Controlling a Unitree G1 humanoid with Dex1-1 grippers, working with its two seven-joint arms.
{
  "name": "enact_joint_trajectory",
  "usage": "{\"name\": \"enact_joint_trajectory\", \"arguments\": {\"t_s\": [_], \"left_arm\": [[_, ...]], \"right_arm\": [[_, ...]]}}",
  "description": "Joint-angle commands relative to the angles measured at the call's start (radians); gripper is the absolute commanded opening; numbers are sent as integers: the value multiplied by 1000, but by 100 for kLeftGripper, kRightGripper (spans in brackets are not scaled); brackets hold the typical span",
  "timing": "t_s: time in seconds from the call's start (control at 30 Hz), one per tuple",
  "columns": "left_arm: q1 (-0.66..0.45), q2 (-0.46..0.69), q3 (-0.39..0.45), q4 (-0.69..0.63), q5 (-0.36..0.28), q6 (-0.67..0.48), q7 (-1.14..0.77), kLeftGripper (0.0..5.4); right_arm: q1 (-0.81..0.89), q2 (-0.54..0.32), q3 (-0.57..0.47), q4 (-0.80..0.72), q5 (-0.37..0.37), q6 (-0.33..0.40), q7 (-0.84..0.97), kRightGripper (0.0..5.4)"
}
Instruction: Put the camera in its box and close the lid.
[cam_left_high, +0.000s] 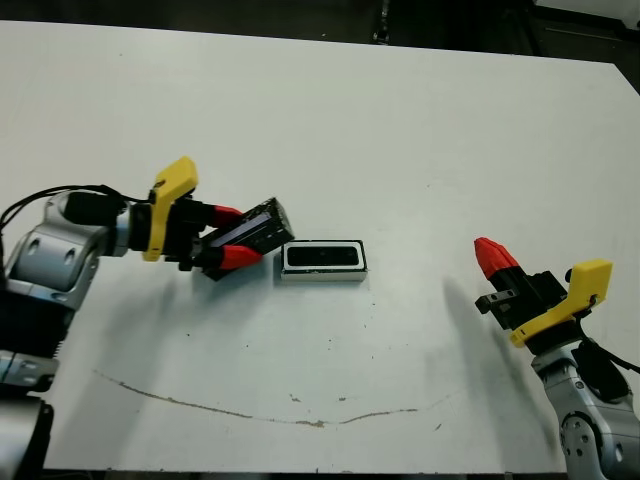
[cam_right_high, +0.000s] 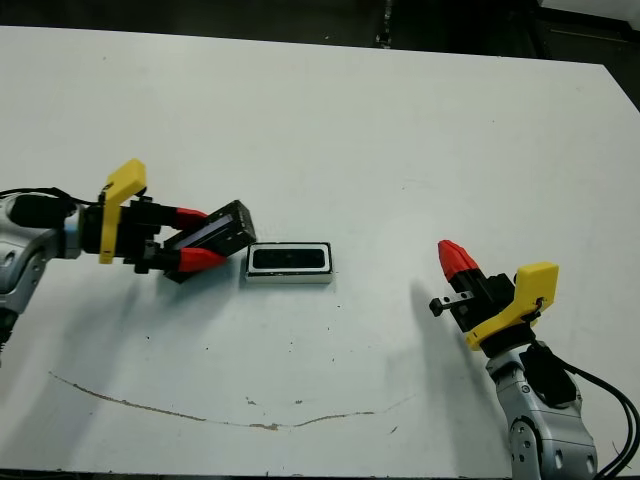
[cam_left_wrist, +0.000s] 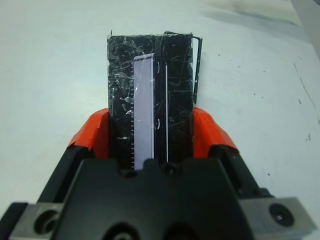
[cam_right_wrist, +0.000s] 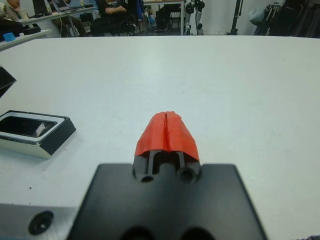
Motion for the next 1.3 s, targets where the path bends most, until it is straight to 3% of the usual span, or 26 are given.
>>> {"name": "enact_joint_trajectory", "arguments": {"t_s": [0.03,0.47,1.07,1.3], "left_arm": [[-22,-22,-31,30,23,6,5,315],[-58,-60,-76,101,43,-1,-22,315],[-48,-83,-112,46,52,25,-26,315],[-22,-101,-104,31,19,19,-36,315]], "right_arm": [[18,-7,0,-8,-1,15,-13,0],[15,-8,-2,-1,-1,8,-9,0],[8,-9,0,0,3,8,-4,0],[10,-11,-3,-3,8,7,-1,0]]}}
